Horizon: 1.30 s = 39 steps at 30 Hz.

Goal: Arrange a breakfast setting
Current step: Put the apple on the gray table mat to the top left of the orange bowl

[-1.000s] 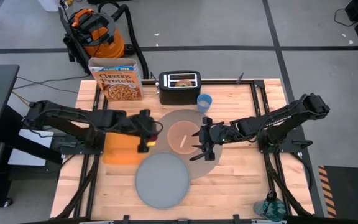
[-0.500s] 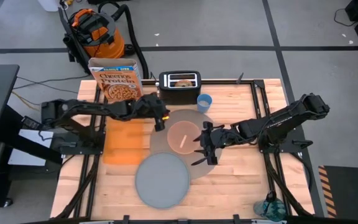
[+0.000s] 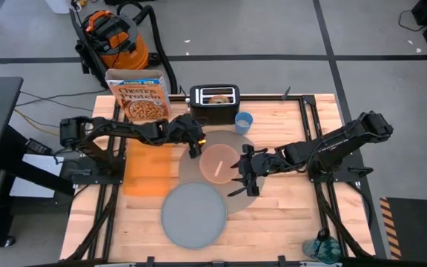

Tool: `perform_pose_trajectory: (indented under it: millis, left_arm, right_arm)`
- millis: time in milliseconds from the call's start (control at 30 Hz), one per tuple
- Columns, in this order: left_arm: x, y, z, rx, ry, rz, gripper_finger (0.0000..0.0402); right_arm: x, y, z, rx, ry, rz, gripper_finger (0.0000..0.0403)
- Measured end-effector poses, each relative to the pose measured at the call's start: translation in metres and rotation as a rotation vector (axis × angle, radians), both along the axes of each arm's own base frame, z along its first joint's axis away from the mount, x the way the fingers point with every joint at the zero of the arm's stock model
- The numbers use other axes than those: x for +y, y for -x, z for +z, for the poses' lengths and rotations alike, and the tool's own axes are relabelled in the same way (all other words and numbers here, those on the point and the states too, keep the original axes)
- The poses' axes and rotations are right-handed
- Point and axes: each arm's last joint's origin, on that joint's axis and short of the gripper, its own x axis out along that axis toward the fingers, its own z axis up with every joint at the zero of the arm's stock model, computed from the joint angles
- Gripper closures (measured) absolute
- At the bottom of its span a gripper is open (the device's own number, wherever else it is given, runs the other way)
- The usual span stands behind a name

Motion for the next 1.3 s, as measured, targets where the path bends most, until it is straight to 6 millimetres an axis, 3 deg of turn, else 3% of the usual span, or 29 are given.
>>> perform_pose_trajectory:
  millis: [867,1300]
  left_arm:
    - [0.001,-0.005,-0.015,0.005,0.029,0.142,0.0390]
    - [0.000,0.001,-0.006,0.030,0.001,0.119,0.0301]
  right_arm:
    - [0.000,0.003,-0.003,0.044,-0.063,-0.040,0.0187]
    - [0.000,0.003,-0.003,0.043,-0.059,-0.041,0.0187]
